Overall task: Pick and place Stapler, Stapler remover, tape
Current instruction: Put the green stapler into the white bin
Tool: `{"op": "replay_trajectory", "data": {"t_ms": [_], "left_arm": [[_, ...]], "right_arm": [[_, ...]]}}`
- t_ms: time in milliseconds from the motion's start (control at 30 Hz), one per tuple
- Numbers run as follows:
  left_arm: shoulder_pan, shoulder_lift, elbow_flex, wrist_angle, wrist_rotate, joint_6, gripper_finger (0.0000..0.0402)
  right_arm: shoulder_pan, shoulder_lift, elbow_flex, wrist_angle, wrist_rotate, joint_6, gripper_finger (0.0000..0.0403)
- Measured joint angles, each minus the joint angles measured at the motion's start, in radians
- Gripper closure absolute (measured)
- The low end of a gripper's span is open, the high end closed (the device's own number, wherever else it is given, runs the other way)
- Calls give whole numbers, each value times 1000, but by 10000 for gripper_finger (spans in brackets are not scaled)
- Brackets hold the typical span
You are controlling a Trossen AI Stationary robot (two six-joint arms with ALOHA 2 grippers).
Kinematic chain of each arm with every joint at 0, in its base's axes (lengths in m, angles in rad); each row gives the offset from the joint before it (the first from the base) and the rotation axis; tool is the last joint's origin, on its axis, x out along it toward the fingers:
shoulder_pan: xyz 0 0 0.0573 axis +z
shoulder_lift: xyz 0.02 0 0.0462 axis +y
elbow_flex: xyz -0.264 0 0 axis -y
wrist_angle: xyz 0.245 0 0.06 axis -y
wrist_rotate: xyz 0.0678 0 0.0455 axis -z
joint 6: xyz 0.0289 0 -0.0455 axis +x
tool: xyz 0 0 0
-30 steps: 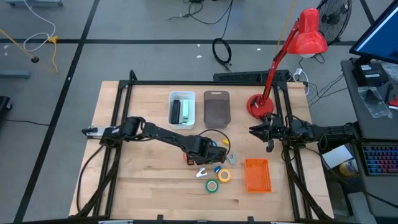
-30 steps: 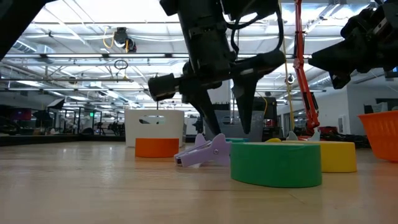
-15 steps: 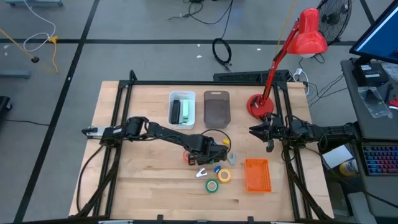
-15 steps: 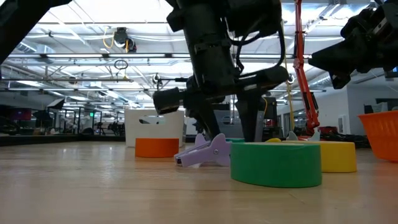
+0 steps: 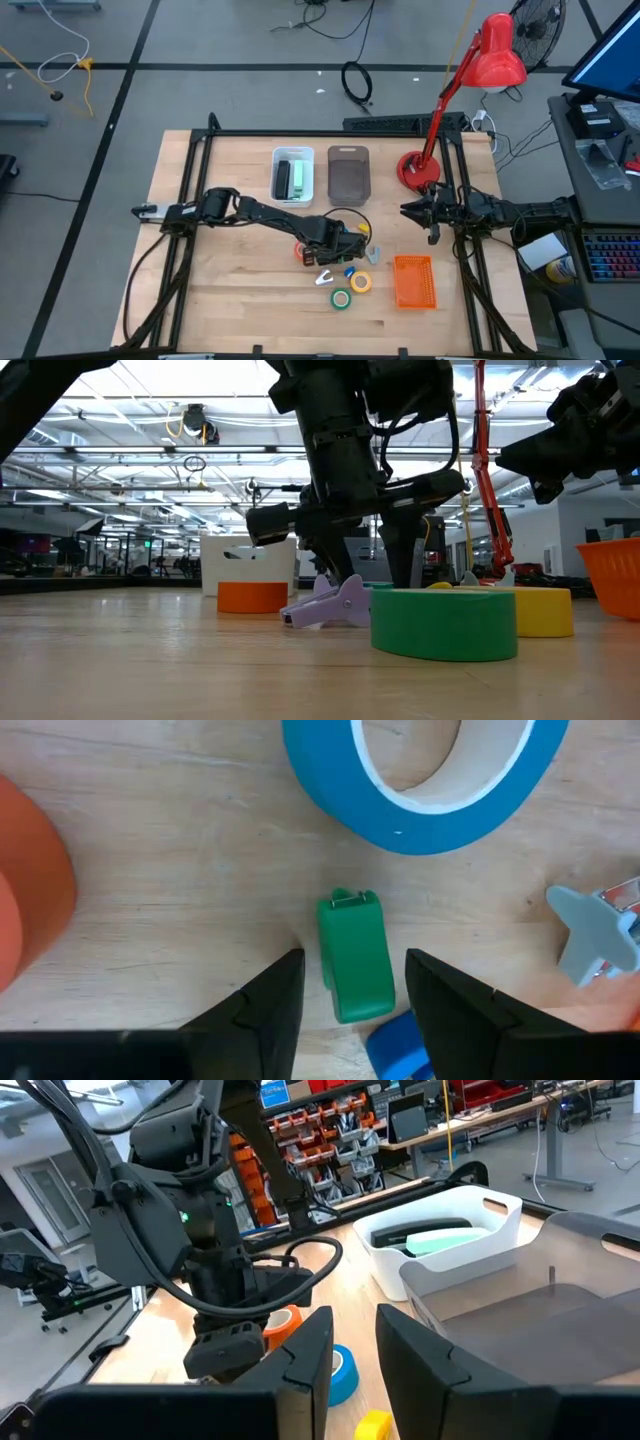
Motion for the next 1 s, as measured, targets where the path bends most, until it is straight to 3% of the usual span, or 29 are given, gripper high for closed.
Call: {"op": "replay_trajectory", "data": {"t_ms": [133,400,800,1000], "left_arm": [[0,0,0,-2,1,0,244],[0,0,-1,-8,2,20,332],[0,0,-2,-7,12,22,318],[0,-27,-5,-13,24,49,332]], "right_arm": [[0,0,0,0,0,0,330],[0,0,0,0,0,13,330],[0,0,0,0,0,19,330],[0,0,0,1,0,19,330]]}}
